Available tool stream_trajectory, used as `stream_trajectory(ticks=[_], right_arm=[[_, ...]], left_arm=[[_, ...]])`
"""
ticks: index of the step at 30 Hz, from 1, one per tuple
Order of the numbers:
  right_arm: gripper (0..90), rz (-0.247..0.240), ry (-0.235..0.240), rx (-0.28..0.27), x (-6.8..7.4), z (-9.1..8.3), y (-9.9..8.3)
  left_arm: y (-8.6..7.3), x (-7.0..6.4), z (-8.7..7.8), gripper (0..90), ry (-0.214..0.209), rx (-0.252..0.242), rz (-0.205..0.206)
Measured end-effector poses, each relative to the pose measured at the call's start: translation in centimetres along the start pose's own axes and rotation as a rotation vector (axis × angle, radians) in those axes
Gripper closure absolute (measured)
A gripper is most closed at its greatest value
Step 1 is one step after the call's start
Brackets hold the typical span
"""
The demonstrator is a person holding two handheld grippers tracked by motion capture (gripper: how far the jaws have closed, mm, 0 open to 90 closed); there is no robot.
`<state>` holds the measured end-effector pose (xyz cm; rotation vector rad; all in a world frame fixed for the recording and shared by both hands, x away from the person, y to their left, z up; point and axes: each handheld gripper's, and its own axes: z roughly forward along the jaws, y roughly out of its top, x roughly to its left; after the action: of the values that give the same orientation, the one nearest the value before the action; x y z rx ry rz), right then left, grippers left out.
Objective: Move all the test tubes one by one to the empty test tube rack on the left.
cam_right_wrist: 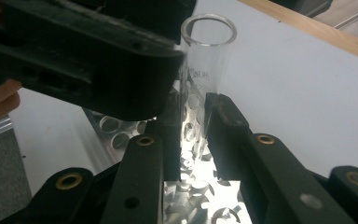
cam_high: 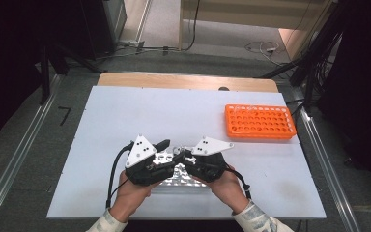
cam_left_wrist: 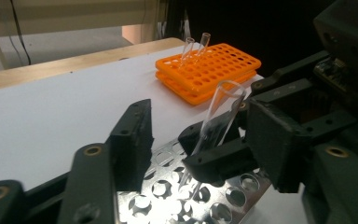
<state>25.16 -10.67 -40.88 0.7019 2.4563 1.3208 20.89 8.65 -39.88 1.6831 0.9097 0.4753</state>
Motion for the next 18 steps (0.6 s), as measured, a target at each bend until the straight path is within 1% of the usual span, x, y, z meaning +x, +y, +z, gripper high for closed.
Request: stream_trajectory(ticks=[4,6,8,11,13,17,18], right_arm=[[72.8,-0.006,0.013,0.001,0.52,0.28,0.20],[72.8,-0.009,0.018,0.001,0.71,0.34,0.24],[72.8,-0.009,0.019,0.003,0.77,0.40,0.23],[72.8,-0.010,0.018,0.005,0.75,0.43,0.18],[72.8,-0.011,0.018,0.005,0.69,0.42,0.16],[72.2,-0.007,0.022,0.003,0.66,0.39,0.14],[70.7,-0.006,0.023,0.003,0.66,0.38,0.15]], left_arm=[[-0.04,-0.12,0.00,54.3,-0.003,0.003,0.021],[-0.08,-0.11,0.00,60.7,-0.014,0.006,0.028],[-0.11,-0.15,0.00,66.6,-0.015,0.005,0.037],[-0.13,-0.20,0.01,72.5,-0.012,0.005,0.047],[-0.14,-0.23,0.00,74.2,0.002,0.003,0.057],[-0.12,-0.15,-0.02,75.0,0.003,0.001,0.053],[-0.11,-0.14,-0.04,75.0,0.005,-0.001,0.051]])
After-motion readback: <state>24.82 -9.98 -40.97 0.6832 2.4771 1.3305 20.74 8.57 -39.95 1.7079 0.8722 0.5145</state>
